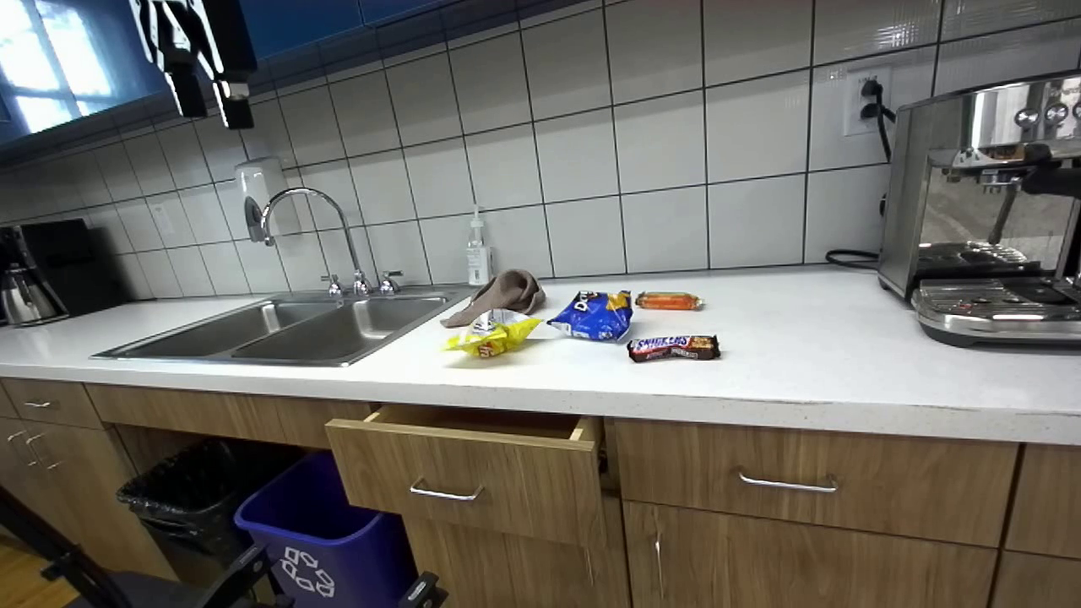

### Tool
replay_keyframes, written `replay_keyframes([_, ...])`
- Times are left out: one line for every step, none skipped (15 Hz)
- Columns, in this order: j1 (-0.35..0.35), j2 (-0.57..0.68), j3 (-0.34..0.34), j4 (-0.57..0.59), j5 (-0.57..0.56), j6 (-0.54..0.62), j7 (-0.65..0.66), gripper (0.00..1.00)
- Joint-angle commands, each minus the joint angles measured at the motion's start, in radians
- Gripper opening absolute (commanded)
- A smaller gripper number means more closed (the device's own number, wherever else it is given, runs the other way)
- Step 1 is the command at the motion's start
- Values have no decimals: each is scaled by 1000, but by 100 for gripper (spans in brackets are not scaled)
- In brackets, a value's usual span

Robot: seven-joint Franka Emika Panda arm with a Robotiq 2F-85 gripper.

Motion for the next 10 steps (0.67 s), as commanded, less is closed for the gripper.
replay_keyframes([-17,4,25,-25,9,51,-14,100])
replay_keyframes([-15,7,25,-30,9,63,-18,100])
replay_keyframes([-13,11,24,-36,9,77,-23,100])
replay_keyframes([-12,14,24,-44,8,93,-26,100])
replay_keyframes([-11,16,23,-51,7,106,-30,100])
replay_keyframes([-10,21,23,-58,6,124,-36,100])
replay_keyframes([-8,25,21,-65,4,138,-43,100])
replay_keyframes([-5,30,19,-72,3,153,-52,100])
replay_keyframes([-2,38,16,-78,1,167,-64,100])
replay_keyframes([0,46,13,-84,-1,180,-80,100])
